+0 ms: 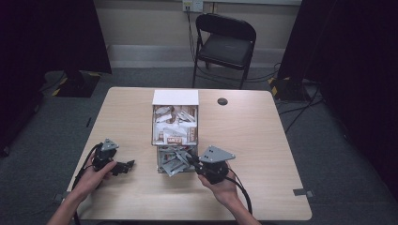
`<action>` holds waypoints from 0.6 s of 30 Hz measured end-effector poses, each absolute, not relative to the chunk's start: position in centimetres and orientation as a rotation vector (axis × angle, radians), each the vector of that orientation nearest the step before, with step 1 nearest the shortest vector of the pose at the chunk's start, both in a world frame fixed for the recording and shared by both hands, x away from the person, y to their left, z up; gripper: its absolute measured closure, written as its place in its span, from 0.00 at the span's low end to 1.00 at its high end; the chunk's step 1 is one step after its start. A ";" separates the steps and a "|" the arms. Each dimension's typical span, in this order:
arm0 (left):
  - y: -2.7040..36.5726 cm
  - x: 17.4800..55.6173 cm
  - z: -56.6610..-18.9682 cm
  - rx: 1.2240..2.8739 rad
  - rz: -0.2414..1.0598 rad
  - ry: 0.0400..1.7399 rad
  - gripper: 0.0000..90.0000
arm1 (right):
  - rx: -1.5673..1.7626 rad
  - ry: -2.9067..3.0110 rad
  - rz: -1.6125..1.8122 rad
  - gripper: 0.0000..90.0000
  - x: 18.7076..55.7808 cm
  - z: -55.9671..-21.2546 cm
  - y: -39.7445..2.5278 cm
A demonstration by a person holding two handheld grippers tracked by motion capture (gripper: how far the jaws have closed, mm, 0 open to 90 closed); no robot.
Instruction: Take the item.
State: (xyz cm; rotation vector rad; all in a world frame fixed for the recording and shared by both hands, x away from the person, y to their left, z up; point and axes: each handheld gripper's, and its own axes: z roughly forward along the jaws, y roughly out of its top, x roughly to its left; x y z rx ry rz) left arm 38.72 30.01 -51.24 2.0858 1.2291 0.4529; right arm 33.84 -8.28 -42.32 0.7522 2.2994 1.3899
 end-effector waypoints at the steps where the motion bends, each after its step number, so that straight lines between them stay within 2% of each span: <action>1: 30.0 38.7 -51.2 2.085 0.452 1.229 0.00 | 0.752 2.296 1.391 0.96 33.9 -42.3 -8.4; 18: 30.0 38.7 -51.2 2.086 0.453 1.229 0.00 | 0.774 2.287 1.441 0.96 33.6 -41.7 -8.9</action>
